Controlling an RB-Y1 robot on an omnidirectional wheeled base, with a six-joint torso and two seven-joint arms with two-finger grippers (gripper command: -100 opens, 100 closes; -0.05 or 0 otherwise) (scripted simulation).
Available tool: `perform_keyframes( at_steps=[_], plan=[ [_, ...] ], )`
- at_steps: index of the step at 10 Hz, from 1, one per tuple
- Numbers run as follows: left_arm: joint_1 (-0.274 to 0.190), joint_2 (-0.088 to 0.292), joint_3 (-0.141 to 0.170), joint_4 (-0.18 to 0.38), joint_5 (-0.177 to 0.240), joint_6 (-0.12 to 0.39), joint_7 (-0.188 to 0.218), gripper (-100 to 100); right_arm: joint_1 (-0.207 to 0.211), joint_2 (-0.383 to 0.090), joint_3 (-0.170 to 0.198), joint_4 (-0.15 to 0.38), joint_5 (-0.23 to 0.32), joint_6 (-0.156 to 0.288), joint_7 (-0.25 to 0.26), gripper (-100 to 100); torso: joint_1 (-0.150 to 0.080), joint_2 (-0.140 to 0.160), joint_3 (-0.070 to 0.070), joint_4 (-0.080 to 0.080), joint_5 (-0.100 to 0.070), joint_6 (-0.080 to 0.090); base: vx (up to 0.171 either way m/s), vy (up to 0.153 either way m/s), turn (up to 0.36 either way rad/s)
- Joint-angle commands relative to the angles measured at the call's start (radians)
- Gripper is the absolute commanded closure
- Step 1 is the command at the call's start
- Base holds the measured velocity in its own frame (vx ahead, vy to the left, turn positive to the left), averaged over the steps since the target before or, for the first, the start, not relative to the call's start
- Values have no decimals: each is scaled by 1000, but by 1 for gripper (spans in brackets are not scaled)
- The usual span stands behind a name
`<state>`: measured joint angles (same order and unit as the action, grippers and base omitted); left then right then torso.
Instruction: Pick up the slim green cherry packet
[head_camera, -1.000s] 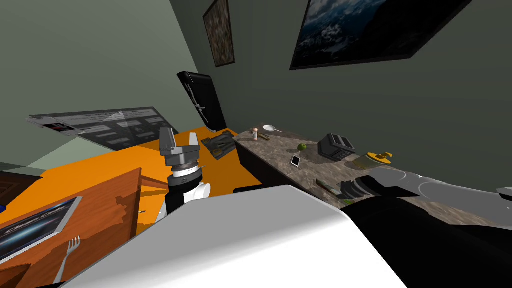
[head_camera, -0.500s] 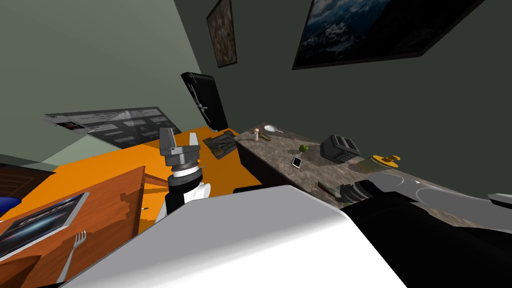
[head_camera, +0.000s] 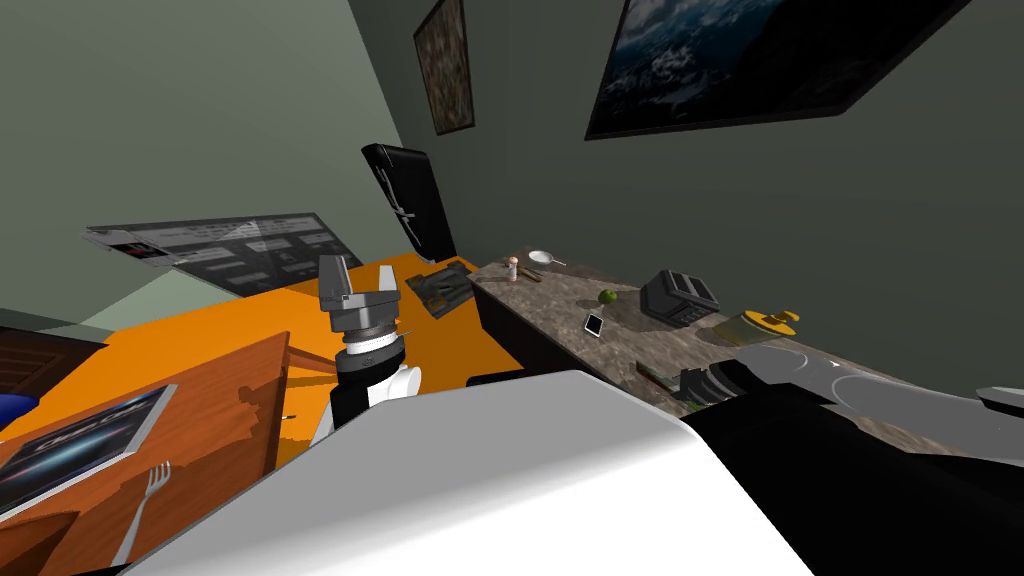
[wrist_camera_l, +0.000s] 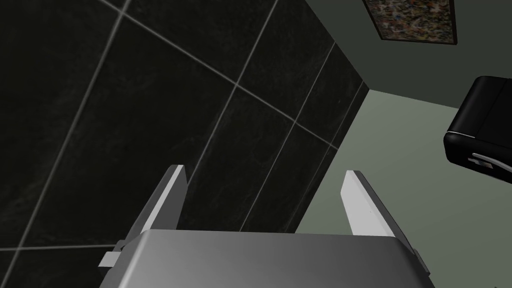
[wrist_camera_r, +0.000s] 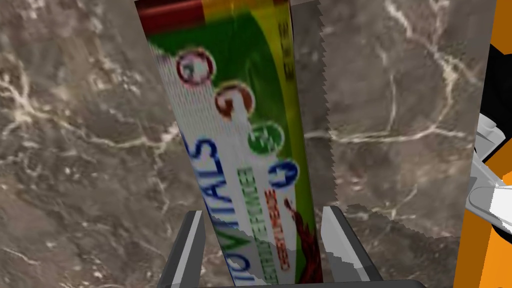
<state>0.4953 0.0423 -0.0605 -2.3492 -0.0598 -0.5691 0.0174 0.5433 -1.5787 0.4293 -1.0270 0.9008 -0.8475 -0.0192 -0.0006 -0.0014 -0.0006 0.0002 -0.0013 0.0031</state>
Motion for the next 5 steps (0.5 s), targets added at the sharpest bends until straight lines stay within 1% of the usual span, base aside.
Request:
perform_keyframes(
  at_steps=[1, 2, 3, 4, 5],
  plan=[
    [0, 0, 0, 0, 0, 0, 0, 0, 0, 0, 0, 0, 0, 0, 0, 0, 0, 0, 0, 0, 0, 0, 0, 0, 0],
    [0, 0, 0, 0, 0, 0, 0, 0, 9, -30, -11, -15, -12, -11, -7, 100, 0, 0, 0, 0, 0, 0, -8, 8, -105],
    [0, 0, 0, 0, 0, 0, 0, 0, 7, -50, -17, -22, -15, -24, -14, 100, 1, 1, 0, 0, 1, 1, -19, 17, -97],
    [0, 0, 0, 0, 0, 0, 0, 0, 20, -45, -16, -30, -19, -8, -12, 100, 2, 1, 1, 0, 1, 1, -9, 6, -15],
    [0, 0, 0, 0, 0, 0, 0, 0, 21, -49, -18, -32, -21, -10, -13, 0, 1, 1, 1, 0, 0, 1, 0, 0, 0]
  ],
)
